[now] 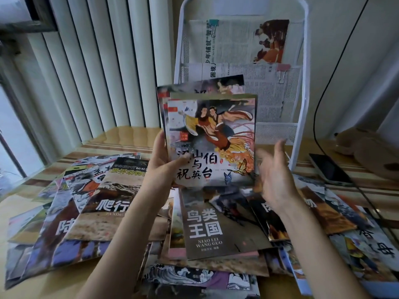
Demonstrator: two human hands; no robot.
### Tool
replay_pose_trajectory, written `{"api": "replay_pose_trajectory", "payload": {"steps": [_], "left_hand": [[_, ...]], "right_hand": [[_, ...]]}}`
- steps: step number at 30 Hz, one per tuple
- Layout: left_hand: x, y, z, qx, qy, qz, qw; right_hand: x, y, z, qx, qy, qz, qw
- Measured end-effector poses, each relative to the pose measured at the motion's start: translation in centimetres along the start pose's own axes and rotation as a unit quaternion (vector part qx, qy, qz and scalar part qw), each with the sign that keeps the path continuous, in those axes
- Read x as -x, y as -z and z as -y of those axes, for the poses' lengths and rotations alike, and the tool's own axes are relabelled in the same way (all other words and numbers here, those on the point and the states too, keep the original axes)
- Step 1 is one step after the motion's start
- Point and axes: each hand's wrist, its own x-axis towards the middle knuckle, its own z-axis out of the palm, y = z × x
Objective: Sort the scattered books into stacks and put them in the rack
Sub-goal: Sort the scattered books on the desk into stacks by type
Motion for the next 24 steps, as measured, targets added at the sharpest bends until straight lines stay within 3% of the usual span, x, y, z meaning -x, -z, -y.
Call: {"api": "replay_pose_trajectory", "payload": {"steps": [4, 10, 12, 16, 20, 22, 24], "left_hand": [[0.5, -0.4, -0.2, -0.026, -0.029, 0.029, 0.999], [0.9, -0.9, 0.9, -0.095, -0.056, 0.029, 0.994], [0.9, -1.0, 1.2, -0.116, -0.074, 0.027, 0.99], [1.0, -1.2, 1.5, -0.129, -0.098, 0.042, 0.986], [-0.5, -0.6, 2.5, -0.132, -0.03, 0.017, 0.991], [-2.1, -0.5, 3.9, -0.252, -0.017, -0.004, 0.967], [-4.2, -1.6, 5.3, -0.429, -0.018, 0.068, 0.901]], "right_hand": [[0.2, -1.2, -0.7, 0.157, 0.086, -0.035, 0.983], [-0.4, -0.6, -1.3, 0.001, 0.125, 0.001, 0.992], [-0.4, -1.0, -1.6, 0.017, 0.131, 0.007, 0.991], [-0.2, -1.5, -2.0, 0.042, 0.095, -0.025, 0.994], [-0.6, 0.1, -1.2, 0.03, 0.116, -0.107, 0.987], [-0.8, 1.7, -0.8, 0.009, 0.125, -0.18, 0.976], [-0.9, 3.0, -0.7, -0.017, 0.127, -0.236, 0.963]]}}
